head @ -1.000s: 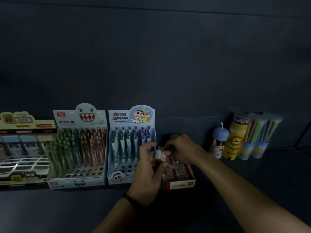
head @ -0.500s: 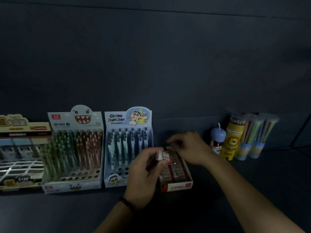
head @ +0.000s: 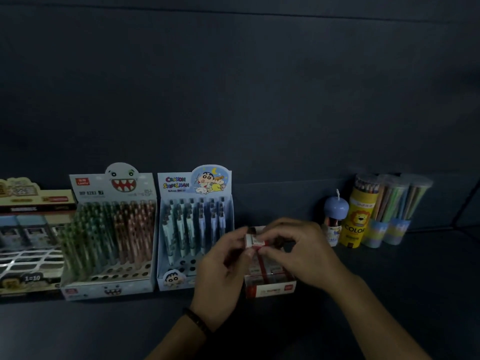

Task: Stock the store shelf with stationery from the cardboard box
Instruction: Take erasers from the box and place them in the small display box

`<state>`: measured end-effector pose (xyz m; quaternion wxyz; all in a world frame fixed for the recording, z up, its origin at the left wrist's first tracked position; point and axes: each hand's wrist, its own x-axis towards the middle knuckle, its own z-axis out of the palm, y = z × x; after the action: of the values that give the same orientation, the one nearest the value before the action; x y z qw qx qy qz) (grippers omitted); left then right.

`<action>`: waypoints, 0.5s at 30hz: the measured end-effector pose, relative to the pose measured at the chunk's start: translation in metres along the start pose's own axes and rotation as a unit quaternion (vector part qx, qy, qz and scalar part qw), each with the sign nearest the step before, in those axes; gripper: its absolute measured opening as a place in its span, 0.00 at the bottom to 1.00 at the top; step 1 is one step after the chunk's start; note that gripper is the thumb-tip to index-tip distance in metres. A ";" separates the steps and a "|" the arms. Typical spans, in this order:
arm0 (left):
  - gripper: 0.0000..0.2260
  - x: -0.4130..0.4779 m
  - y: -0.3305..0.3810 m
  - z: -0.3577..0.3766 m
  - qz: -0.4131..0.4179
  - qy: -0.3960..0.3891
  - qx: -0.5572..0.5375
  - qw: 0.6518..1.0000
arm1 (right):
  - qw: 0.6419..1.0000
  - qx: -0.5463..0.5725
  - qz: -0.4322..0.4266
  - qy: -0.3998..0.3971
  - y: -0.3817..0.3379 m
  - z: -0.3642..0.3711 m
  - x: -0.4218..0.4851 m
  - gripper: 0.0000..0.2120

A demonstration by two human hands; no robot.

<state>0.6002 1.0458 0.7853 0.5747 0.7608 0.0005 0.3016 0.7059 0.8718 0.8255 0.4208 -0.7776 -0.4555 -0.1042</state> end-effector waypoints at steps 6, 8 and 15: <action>0.09 -0.004 -0.007 0.000 0.173 -0.109 0.256 0.945 | 0.990 -0.113 0.083 -0.027 0.039 -0.017 0.023 0.05; 0.09 -0.005 -0.010 0.004 0.208 -0.159 0.300 0.917 | 0.985 -0.142 0.083 -0.054 0.052 -0.014 0.034 0.04; 0.05 -0.006 -0.020 0.009 0.221 -0.171 0.339 0.898 | 0.975 -0.176 0.078 -0.112 0.067 0.005 0.050 0.03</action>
<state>0.6069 1.0423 0.7640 0.1916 0.9302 -0.1636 0.2671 0.7864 0.8913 0.8122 0.2305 -0.8793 -0.4122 -0.0624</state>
